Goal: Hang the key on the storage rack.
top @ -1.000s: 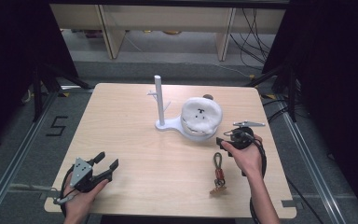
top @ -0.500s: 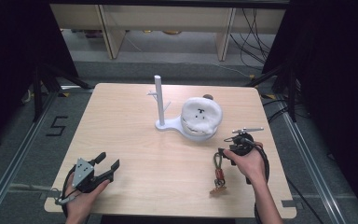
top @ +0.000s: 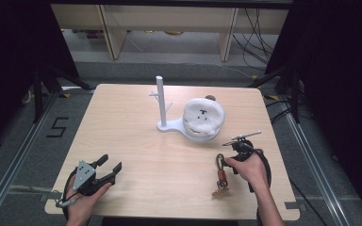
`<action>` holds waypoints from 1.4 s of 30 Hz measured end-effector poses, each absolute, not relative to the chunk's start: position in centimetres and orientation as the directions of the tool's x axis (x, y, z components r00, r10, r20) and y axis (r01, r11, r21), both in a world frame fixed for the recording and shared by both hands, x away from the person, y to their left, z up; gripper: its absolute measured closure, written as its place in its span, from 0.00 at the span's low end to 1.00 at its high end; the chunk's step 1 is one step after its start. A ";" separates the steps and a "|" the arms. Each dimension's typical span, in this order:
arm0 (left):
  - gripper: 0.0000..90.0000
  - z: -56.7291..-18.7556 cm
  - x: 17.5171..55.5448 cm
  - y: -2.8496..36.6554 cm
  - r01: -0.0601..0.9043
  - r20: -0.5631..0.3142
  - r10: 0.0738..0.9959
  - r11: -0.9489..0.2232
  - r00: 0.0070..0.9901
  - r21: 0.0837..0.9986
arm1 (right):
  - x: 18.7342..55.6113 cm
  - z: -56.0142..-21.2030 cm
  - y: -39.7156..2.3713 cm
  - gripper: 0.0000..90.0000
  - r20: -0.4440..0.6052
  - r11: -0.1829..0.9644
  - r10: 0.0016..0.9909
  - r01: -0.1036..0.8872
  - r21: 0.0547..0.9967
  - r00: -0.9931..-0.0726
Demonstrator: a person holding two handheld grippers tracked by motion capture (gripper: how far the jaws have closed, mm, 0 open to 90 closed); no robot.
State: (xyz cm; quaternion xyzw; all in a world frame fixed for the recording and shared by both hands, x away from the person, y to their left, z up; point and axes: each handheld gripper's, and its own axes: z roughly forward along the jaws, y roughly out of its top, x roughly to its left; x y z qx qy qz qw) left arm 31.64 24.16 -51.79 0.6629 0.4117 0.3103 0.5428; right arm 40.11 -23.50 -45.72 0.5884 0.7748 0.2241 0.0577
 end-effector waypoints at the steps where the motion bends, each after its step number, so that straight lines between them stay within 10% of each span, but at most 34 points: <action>1: 0.40 -51.8 31.6 24.2 0.209 -0.036 0.883 -0.071 0.468 0.975 | 40.1 -45.7 -23.2 0.59 0.194 0.174 0.945 0.907 0.384 -0.263; 42: 0.40 -51.9 31.6 24.1 0.201 -0.041 0.883 -0.061 0.467 0.978 | 40.3 -47.4 -20.2 0.72 0.129 0.304 0.938 0.943 0.133 -0.321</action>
